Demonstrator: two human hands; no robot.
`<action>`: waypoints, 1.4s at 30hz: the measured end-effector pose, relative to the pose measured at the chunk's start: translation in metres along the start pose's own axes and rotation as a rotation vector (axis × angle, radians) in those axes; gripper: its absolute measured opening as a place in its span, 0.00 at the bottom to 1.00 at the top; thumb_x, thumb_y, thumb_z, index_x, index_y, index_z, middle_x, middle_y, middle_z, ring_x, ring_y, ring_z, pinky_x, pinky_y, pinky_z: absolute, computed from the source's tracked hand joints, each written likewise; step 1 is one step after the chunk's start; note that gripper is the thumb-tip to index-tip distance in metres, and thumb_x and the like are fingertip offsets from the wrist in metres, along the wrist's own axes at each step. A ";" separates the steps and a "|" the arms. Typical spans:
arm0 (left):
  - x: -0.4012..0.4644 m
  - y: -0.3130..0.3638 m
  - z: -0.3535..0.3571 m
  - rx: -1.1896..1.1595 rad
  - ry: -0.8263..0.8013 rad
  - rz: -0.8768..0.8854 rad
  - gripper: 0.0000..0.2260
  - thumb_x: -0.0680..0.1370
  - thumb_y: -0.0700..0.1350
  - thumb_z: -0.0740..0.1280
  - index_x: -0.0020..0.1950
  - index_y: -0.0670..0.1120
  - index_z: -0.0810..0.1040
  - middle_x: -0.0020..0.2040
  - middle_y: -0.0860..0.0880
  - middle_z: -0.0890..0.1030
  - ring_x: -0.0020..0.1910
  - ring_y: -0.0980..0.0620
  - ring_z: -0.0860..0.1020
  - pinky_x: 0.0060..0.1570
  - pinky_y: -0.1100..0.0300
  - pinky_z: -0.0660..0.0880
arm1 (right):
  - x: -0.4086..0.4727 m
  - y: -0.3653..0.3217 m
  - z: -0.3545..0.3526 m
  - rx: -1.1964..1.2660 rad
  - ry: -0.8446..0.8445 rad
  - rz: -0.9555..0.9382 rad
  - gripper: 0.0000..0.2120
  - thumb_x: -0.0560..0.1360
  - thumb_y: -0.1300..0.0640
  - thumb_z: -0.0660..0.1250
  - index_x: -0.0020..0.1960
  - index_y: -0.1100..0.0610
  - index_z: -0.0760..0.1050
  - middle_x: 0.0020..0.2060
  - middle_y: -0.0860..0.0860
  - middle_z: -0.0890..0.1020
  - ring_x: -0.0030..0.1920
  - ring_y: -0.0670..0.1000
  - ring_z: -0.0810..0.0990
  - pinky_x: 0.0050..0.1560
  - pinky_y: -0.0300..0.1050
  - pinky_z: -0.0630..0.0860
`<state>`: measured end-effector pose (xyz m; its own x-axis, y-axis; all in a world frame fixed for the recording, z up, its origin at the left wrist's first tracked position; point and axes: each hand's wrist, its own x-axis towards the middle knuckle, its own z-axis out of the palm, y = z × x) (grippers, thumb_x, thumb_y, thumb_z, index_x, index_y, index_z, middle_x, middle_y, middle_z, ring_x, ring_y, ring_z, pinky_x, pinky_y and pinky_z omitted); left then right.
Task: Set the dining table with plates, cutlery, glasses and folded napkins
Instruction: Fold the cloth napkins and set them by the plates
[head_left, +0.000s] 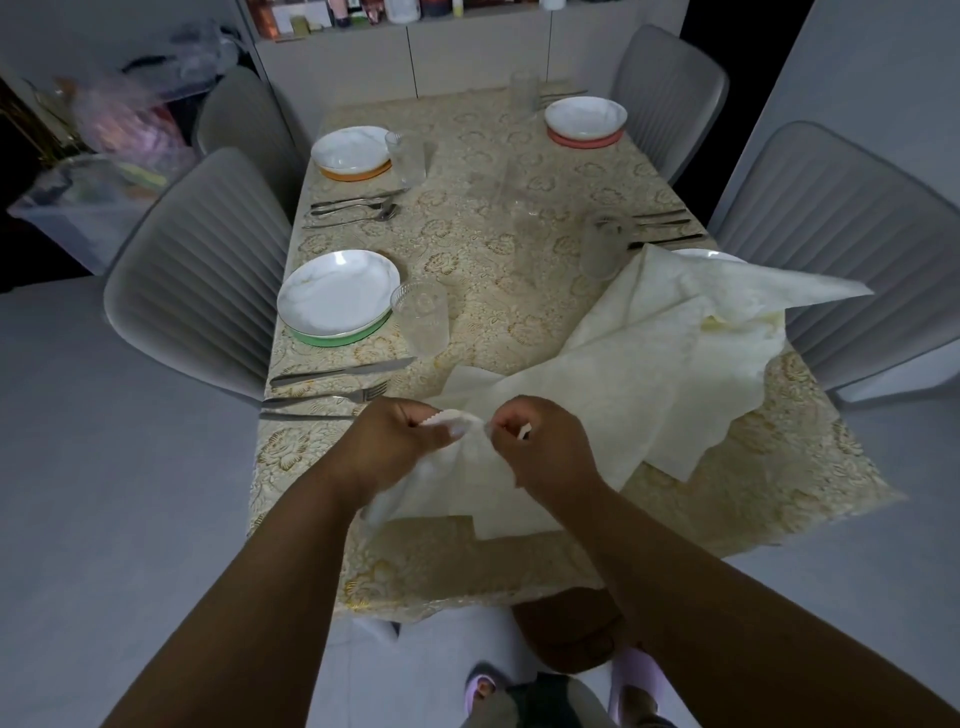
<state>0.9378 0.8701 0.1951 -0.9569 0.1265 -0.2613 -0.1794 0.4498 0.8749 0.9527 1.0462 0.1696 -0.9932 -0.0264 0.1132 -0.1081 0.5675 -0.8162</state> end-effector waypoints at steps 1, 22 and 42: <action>0.001 -0.002 0.002 -0.007 0.020 0.004 0.15 0.73 0.49 0.73 0.38 0.36 0.82 0.33 0.48 0.76 0.34 0.56 0.72 0.35 0.62 0.68 | 0.000 -0.005 -0.005 0.173 -0.079 0.128 0.06 0.75 0.59 0.66 0.40 0.58 0.76 0.33 0.53 0.80 0.26 0.50 0.79 0.28 0.41 0.74; 0.007 0.027 -0.002 -0.196 0.242 0.114 0.19 0.79 0.48 0.66 0.33 0.36 0.71 0.31 0.45 0.66 0.31 0.52 0.62 0.27 0.64 0.63 | 0.014 0.039 -0.023 -0.309 0.027 0.209 0.04 0.72 0.57 0.66 0.44 0.55 0.80 0.39 0.48 0.81 0.41 0.49 0.78 0.43 0.40 0.72; -0.051 0.040 -0.017 0.037 0.309 0.172 0.06 0.70 0.40 0.75 0.33 0.45 0.82 0.28 0.53 0.80 0.26 0.60 0.73 0.28 0.69 0.71 | -0.003 0.059 -0.174 -0.541 0.629 0.190 0.11 0.74 0.66 0.59 0.49 0.59 0.79 0.38 0.55 0.80 0.39 0.57 0.78 0.37 0.42 0.65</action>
<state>0.9759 0.8667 0.2506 -0.9973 -0.0678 0.0288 -0.0071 0.4778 0.8784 0.9569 1.2234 0.2198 -0.7667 0.4805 0.4257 0.2525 0.8354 -0.4882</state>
